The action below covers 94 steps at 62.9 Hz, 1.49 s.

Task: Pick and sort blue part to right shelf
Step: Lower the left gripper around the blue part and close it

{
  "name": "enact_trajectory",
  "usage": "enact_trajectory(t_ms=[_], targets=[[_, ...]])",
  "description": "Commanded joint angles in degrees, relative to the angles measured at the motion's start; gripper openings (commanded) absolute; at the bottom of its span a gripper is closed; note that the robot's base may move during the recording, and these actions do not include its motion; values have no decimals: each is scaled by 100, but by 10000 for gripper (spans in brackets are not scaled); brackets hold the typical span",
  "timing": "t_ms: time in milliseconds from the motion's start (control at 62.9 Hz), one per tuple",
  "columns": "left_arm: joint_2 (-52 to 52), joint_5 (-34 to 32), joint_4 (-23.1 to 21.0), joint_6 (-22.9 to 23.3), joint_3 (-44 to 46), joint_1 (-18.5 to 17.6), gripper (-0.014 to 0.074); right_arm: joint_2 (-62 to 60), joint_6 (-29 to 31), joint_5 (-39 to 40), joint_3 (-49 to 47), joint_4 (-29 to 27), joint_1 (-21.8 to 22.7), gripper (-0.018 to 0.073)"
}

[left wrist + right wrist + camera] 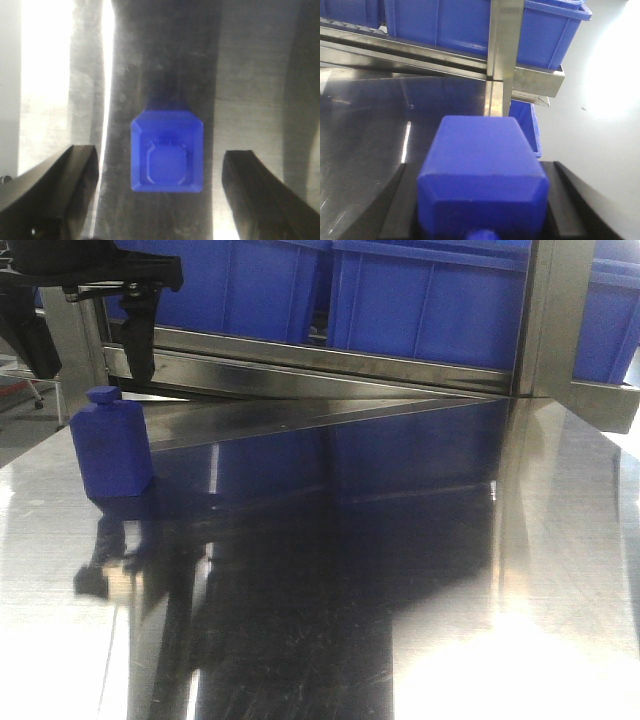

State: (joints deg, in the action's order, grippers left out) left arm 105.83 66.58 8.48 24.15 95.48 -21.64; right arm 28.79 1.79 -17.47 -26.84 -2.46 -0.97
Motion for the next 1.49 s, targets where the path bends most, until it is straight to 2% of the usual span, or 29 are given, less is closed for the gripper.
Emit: enact_trajectory(t_ms=[0,366,604,875,1224,1479], targets=[[-213,-58,42,-5,231,1,554,10,56,538,-186,42,43,298],[120,-45,42,-5,231,1,554,10,56,538,-186,42,43,298],[251,-22,-227,-5,231,59,554,10,56,538,-186,42,43,298],[264,13,-324,-5,207,157,552,10,56,538,-186,42,43,298],[337,27,-366,-5,160,167,358,10,56,538,-186,42,43,298],[337,65,-366,-5,160,167,300,10,56,538,-186,42,43,298]])
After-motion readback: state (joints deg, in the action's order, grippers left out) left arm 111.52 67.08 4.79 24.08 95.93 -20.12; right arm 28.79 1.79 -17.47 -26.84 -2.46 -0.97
